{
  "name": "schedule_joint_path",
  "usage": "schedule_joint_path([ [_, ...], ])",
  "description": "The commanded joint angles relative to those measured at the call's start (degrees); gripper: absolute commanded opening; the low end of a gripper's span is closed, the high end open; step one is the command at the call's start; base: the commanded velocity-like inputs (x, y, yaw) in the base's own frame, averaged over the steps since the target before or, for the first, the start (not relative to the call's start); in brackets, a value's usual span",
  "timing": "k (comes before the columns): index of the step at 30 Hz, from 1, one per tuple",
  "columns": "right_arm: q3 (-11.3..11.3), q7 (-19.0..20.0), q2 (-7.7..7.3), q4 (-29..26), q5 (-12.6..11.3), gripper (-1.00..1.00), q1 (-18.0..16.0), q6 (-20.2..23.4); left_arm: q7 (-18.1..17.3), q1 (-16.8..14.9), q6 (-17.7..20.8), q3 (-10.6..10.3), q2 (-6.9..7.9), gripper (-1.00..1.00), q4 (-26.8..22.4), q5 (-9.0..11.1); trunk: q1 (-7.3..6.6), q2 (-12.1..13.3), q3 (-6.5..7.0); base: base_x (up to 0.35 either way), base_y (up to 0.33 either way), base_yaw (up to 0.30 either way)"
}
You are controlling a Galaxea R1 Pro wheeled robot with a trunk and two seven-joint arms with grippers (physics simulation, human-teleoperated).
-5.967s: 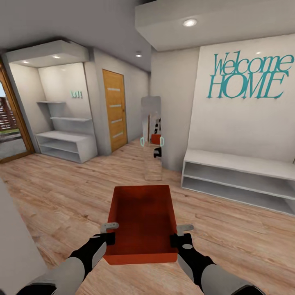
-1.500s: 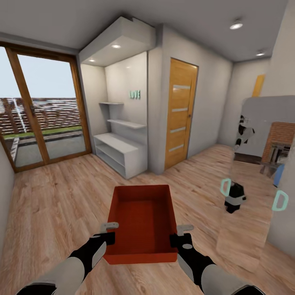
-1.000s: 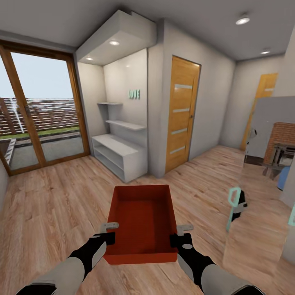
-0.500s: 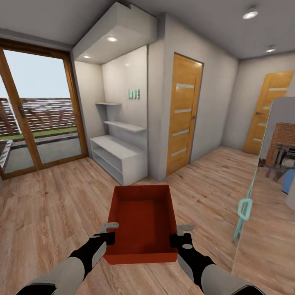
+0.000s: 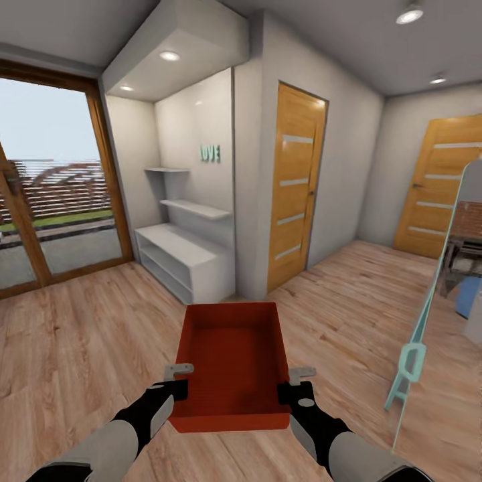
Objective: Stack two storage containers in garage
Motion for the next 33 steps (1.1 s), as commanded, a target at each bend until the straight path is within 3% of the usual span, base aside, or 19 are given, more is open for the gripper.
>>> schedule_joint_path([
  [1,-2.5,-2.7,-0.42,0.2,-4.6,-1.0,-0.1,-0.4,0.6,0.0,-4.8,2.0,0.21,-1.0,-0.3,-0.8,0.03,0.0,-0.07,0.323,0.014,-0.232],
  [33,-2.6,-2.7,-0.46,0.2,-4.5,-1.0,-0.1,-0.5,0.5,0.0,-4.8,2.0,0.72,-1.0,-0.3,-0.7,0.03,0.0,-0.07,0.323,0.111,-0.245],
])
